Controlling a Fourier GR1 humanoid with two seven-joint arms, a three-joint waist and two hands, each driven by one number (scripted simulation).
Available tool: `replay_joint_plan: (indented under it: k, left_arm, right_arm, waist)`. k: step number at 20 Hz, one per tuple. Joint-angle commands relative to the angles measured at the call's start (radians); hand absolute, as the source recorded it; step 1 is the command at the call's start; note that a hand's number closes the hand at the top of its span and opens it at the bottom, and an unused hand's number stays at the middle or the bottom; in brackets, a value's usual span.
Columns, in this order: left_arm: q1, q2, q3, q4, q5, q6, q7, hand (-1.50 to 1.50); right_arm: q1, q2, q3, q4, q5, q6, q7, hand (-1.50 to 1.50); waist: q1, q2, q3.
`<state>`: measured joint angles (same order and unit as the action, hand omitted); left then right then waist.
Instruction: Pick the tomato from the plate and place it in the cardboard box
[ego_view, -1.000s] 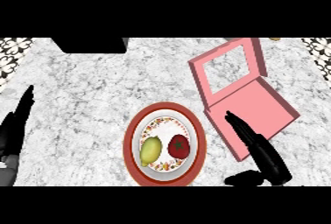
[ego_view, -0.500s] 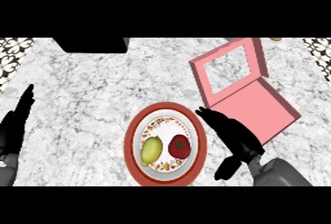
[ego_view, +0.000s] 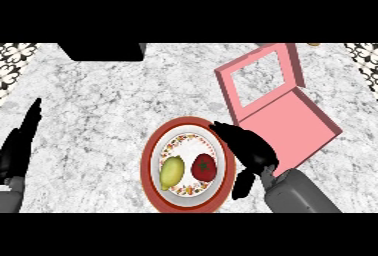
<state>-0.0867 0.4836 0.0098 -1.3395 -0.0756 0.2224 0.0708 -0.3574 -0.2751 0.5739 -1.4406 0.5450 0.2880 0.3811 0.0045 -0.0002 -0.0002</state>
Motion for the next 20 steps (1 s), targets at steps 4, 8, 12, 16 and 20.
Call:
replay_joint_plan:
  k: [4,8,12,16,20]
  left_arm:
    - [0.041,-0.021,0.073,-0.026,-0.034,-0.035,-0.032,0.0]
    - [-0.005,-0.037,0.084,0.013,-0.063,-0.076,-0.012,0.0]
    - [0.028,-0.08,0.066,-0.04,-0.097,-0.032,0.018,0.0]
    - [0.007,-0.031,0.139,-0.005,-0.063,-0.116,-0.016,0.0]
    - [0.024,-0.102,0.107,-0.023,-0.13,-0.075,-0.012,0.0]
  right_arm:
    - [0.048,0.074,-0.026,0.008,0.119,0.038,-0.012,-1.5]
    - [0.056,0.147,-0.042,-0.028,0.143,0.094,0.027,-1.5]
    - [0.122,0.133,-0.03,-0.038,0.14,0.077,-0.074,-1.5]
    - [0.068,0.183,-0.07,0.01,0.158,0.098,-0.105,-1.5]
    - [0.063,0.233,-0.079,-0.047,0.178,0.159,-0.06,-1.5]
  waist:
    - [-0.002,-0.001,0.0]
    - [-0.004,-0.001,0.0]
    - [-0.003,-0.001,0.0]
    - [-0.001,0.0,0.0]
    - [-0.002,0.0,0.0]
